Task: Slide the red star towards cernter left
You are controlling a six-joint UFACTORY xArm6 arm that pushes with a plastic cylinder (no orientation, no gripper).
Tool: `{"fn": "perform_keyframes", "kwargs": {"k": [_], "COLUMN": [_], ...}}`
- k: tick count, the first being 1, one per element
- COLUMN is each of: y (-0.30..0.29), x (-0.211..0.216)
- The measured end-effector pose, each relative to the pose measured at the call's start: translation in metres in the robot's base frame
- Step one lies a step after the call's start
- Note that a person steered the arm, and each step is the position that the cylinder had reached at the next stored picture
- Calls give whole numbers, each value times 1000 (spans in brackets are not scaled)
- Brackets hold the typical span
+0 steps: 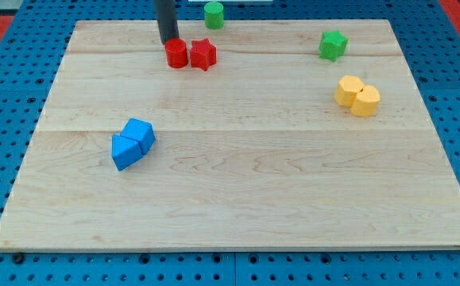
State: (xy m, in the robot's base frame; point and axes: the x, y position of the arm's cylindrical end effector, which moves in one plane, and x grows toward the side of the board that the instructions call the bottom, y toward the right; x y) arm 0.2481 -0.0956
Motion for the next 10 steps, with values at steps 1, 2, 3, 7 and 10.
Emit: {"fn": "perform_keyframes", "kwargs": {"k": [1,2,3,7,10], "y": [32,52,73,102,86], "x": [6,16,31,2,74]}}
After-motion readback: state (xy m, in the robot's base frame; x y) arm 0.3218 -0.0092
